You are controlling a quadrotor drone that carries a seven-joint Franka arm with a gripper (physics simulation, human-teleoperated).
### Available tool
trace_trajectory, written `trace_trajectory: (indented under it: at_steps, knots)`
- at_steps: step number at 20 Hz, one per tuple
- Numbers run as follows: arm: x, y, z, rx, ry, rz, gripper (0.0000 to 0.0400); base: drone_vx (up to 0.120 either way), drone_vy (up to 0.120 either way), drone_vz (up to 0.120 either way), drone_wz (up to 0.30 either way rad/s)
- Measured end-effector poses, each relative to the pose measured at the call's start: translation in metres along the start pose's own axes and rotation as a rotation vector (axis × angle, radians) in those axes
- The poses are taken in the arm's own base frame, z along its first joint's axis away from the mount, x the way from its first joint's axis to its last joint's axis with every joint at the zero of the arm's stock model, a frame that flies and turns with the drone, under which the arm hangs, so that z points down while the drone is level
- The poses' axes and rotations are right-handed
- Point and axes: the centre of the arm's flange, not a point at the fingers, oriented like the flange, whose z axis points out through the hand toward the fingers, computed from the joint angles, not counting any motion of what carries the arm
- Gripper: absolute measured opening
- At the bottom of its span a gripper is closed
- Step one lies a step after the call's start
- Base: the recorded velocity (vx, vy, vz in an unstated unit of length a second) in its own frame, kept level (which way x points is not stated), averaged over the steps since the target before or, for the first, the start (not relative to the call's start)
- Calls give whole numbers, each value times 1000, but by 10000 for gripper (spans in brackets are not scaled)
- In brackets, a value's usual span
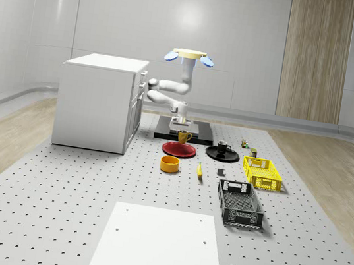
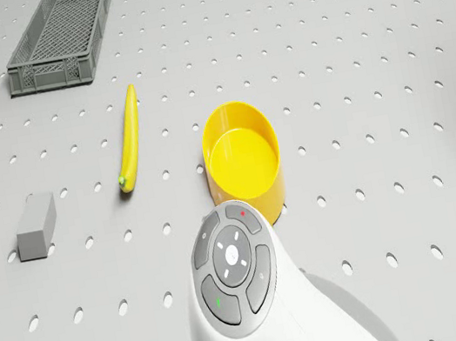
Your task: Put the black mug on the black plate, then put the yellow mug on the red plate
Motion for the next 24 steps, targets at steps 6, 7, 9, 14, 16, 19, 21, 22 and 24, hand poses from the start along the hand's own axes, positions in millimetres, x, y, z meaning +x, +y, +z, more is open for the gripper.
trace_trajectory:
  at_steps: [6, 7, 9, 14, 16, 19, 21, 22, 24]
  knots:
    - [1, 1, 21, 0, 0, 0, 110, 0, 0, 0, 0]
    - [2, 1, 24, 0, 0, 0, 133, 0, 0, 0, 0]
    - [2, 2, 28, 0, 0, 0, 238, 0, 0, 0, 0]
    - [2, 2, 22, 0, 0, 0, 354, 0, 0, 0, 0]
    - [2, 2, 15, 0, 0, 0, 372, 0, 0, 0, 0]
    - [2, 2, 3, 0, 0, 0, 387, 0, 0, 0, 0]
    - [2, 2, -3, 0, 0, 0, 392, 0, 0, 0, 0]
    - [2, 2, -5, 0, 0, 0, 394, 0, 0, 0, 0]
    - [2, 2, -8, 0, 0, 0, 396, 0, 0, 0, 0]
